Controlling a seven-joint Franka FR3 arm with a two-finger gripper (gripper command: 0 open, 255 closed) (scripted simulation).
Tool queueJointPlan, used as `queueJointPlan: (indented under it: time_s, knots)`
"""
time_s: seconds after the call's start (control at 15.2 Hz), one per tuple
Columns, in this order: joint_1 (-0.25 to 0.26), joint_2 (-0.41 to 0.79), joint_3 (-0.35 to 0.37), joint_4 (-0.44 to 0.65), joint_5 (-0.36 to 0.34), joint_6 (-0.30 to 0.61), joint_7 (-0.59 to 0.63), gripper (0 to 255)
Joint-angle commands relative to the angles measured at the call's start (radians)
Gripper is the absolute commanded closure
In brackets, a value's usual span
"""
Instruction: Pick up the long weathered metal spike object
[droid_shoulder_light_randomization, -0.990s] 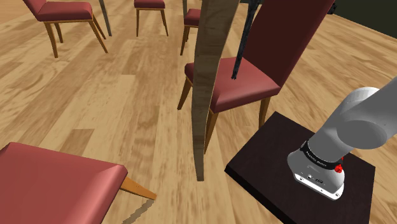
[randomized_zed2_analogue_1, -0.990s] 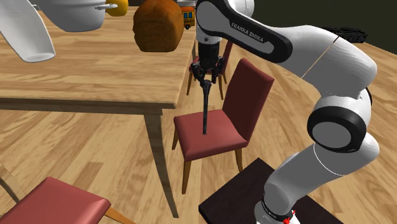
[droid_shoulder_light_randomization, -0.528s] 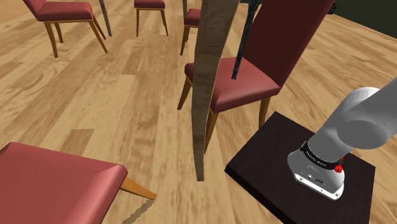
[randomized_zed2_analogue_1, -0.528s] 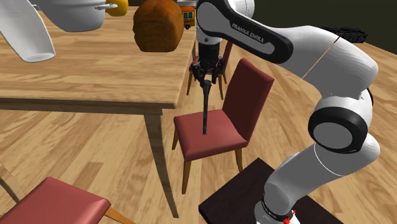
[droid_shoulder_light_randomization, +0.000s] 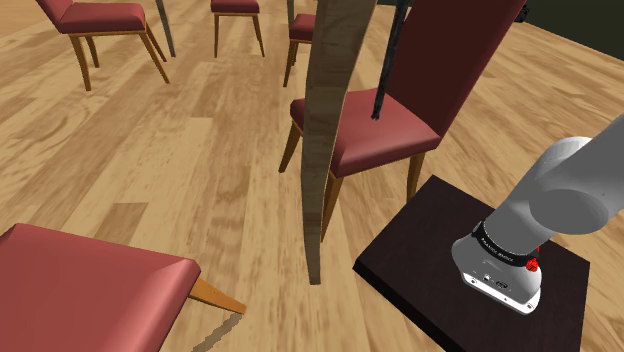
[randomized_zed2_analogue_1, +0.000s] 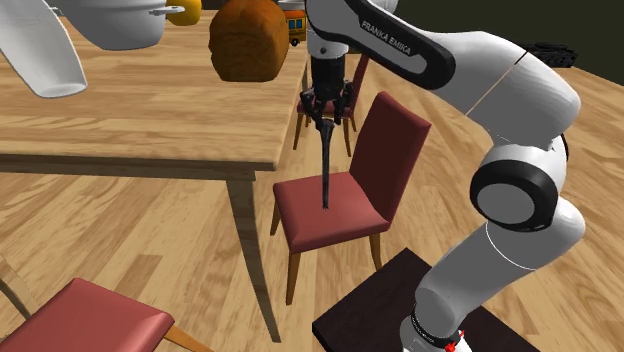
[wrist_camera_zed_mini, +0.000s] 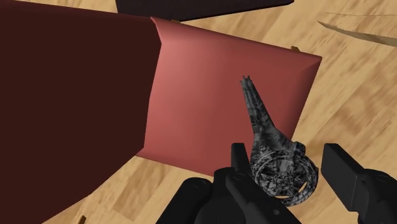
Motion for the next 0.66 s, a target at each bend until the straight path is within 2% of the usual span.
queueJointPlan:
  time_s: [0.0, 0.46, 0.59]
  knots:
    - [0.002, 0.022, 0.005, 0.063, 0.0, -0.018, 0.004, 255]
    - [0.007, 0.13, 0.018, 0.303, -0.017, -0.152, 0.016, 255]
    - [0.007, 0.132, 0.019, 0.309, -0.017, -0.156, 0.016, 255]
